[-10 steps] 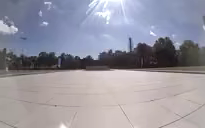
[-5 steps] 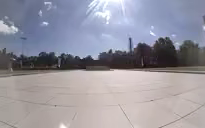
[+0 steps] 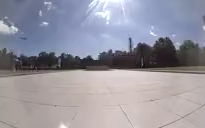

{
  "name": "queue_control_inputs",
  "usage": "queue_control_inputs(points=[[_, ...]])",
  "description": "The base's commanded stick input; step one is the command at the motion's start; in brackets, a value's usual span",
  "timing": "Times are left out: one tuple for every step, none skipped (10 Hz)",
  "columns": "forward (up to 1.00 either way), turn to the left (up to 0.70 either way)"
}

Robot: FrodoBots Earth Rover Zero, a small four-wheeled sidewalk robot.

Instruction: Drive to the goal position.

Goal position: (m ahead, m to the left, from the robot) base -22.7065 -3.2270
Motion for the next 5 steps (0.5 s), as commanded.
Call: queue_control_inputs(points=[[0.04, 0.00], [0.04, 0.00], [0.05, 0.00], [0.05, 0.00], [0.04, 0.00]])
